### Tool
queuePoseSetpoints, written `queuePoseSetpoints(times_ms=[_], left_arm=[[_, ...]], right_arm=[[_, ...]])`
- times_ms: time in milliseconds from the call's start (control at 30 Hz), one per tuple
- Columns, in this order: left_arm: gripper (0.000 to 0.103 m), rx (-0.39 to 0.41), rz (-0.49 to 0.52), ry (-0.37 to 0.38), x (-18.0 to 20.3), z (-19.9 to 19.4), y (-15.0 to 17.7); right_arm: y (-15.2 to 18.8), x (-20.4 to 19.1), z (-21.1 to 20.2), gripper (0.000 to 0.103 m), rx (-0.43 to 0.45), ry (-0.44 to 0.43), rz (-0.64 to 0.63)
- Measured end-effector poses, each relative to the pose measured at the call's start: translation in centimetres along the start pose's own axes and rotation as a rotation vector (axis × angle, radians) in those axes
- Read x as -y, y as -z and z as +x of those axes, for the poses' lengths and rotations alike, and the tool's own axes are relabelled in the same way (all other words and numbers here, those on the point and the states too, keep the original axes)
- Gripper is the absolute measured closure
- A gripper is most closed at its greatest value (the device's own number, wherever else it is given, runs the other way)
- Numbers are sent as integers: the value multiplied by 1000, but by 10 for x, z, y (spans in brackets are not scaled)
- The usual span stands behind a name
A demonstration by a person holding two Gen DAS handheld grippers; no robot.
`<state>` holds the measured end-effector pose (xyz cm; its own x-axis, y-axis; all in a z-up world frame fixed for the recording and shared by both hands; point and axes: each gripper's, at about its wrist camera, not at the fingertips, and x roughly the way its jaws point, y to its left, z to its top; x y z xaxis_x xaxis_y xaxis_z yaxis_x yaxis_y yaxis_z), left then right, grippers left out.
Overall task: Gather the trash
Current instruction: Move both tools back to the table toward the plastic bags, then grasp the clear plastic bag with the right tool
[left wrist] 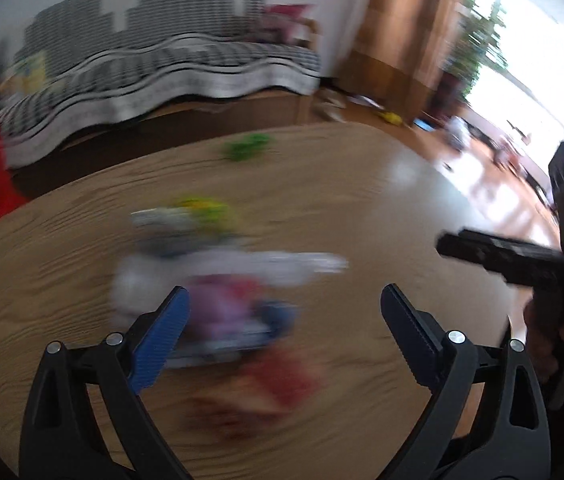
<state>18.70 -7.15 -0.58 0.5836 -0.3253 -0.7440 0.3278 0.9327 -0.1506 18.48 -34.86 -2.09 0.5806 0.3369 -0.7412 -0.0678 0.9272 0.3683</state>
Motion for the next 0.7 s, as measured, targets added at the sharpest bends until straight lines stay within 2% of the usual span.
queuePoseSetpoints(times_ms=[100, 200, 400, 467, 500, 533, 633, 667, 700], left_arm=[[10, 2, -94, -54, -52, -9, -1], [10, 6, -150, -63, -81, -16, 3], [10, -3, -125, -61, -98, -10, -1], [10, -5, -97, -67, -92, -4, -5], [10, -5, -85, -73, -91, -1, -7], [10, -5, -80, -75, -91, 2, -7], [10, -10, -73, -75, -88, 12, -14], [10, -11, -75, -73, -87, 16, -18], [10, -11, -78, -72, -86, 22, -24]], right_arm=[[-5, -44, 33, 24, -51, -69, -46], [-9, -73, 69, 24, -109, -117, -47], [-21, -93, 124, 24, -178, -147, -7], [-19, -88, 131, 35, -191, -171, 13], [-16, -86, 134, 52, -201, -187, 16], [-16, -85, 135, 63, -204, -206, 24], [-19, -82, 128, 91, -205, -239, 20], [-18, -81, 125, 96, -204, -235, 8], [-18, -81, 122, 96, -201, -231, -1]])
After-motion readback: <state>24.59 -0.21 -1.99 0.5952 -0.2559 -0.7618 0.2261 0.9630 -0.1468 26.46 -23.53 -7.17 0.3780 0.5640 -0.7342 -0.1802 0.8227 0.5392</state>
